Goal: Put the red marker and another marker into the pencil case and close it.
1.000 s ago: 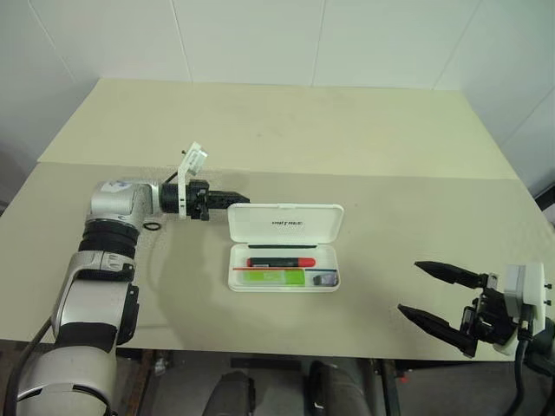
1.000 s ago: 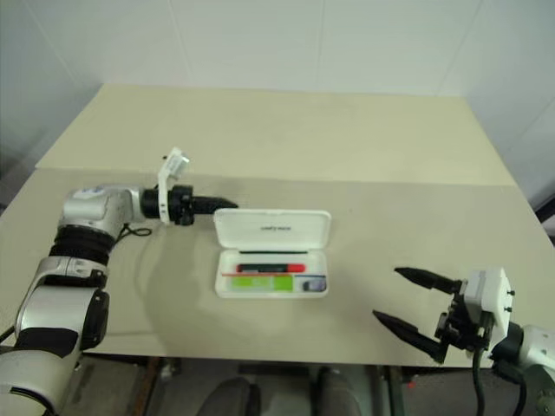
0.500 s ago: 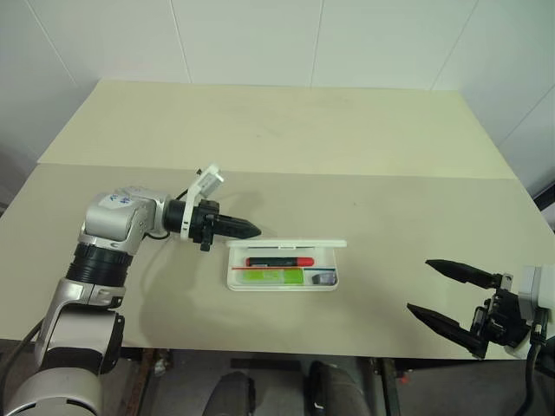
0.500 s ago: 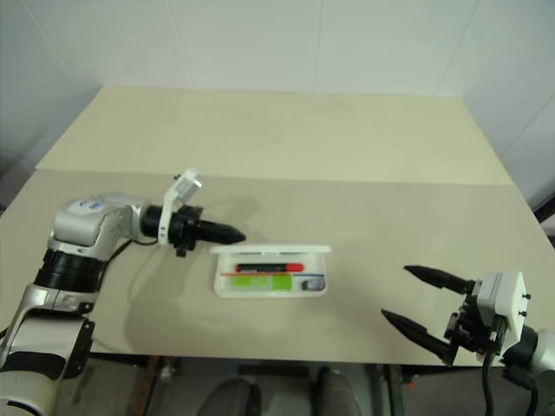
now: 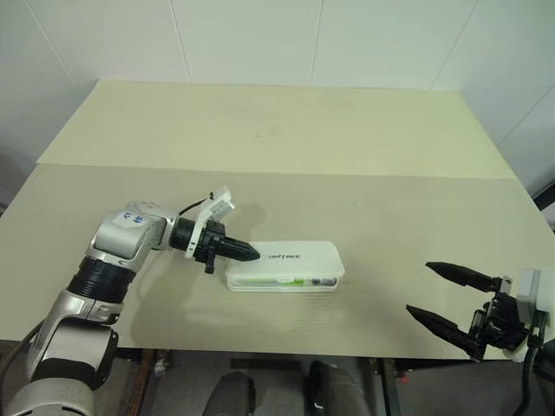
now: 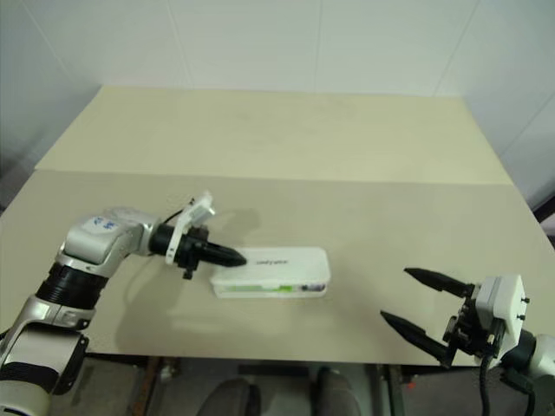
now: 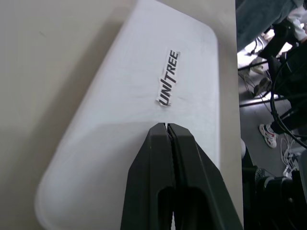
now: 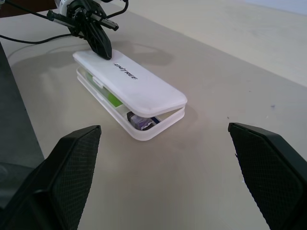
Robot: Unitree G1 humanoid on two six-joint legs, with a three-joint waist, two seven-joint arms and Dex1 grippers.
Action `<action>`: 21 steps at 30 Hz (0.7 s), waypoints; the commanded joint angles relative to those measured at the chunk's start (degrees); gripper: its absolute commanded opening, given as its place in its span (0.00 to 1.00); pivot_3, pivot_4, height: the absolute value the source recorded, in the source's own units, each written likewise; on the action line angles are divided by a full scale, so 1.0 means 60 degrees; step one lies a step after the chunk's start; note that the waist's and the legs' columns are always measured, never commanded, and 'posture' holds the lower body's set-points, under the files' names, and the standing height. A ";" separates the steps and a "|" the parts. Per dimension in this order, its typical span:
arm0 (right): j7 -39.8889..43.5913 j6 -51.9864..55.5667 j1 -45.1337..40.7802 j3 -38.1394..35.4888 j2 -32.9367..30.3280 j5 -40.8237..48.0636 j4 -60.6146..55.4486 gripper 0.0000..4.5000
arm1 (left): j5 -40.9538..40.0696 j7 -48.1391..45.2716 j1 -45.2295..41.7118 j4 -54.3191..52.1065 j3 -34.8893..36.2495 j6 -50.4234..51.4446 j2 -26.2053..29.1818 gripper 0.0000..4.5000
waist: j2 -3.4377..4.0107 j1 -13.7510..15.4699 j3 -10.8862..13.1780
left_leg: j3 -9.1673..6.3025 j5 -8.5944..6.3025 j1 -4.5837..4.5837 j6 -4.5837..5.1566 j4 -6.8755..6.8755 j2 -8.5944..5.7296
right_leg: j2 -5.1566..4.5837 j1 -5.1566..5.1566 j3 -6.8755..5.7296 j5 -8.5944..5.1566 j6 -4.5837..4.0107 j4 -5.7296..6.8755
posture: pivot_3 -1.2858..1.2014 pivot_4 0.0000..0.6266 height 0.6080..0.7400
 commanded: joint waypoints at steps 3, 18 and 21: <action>0.0334 -0.0307 0.0369 -0.0552 -0.0003 0.0199 -0.0346 1.00 | 0.0024 -0.0144 0.0286 -0.0666 -0.0560 0.0135 0.0314 0.01 | 0.0001 0.0003 0.0000 | -0.0003 -0.0004 0.0002 0.0006 0.0000 0.0000 | -0.0001 0.0001 0.0002 0.0000 0.0000 0.0000 | 0.52 0.24 1.00; 0.0079 -0.0509 0.0151 -0.0178 0.0124 -0.0096 -0.0191 1.00 | 0.1237 0.0286 -0.0078 0.0527 -0.1772 -0.1074 0.0307 0.01 | 0.0012 0.0011 -0.0007 | -0.0028 0.0002 0.0135 0.0014 -0.0009 0.0000 | -0.0004 0.0111 0.0004 -0.0020 -0.0036 -0.0011 | 0.52 0.24 1.00; 0.0038 -0.0528 0.0090 -0.0111 0.0125 -0.0153 -0.0149 1.00 | 0.1235 0.0398 -0.0053 0.0457 -0.1606 -0.1533 0.0166 0.01 | 0.0026 0.0013 -0.0016 | -0.0037 0.0000 0.0167 0.0016 -0.0012 0.0003 | -0.0015 0.0154 0.0002 -0.0105 -0.0187 -0.0031 | 0.52 0.24 1.00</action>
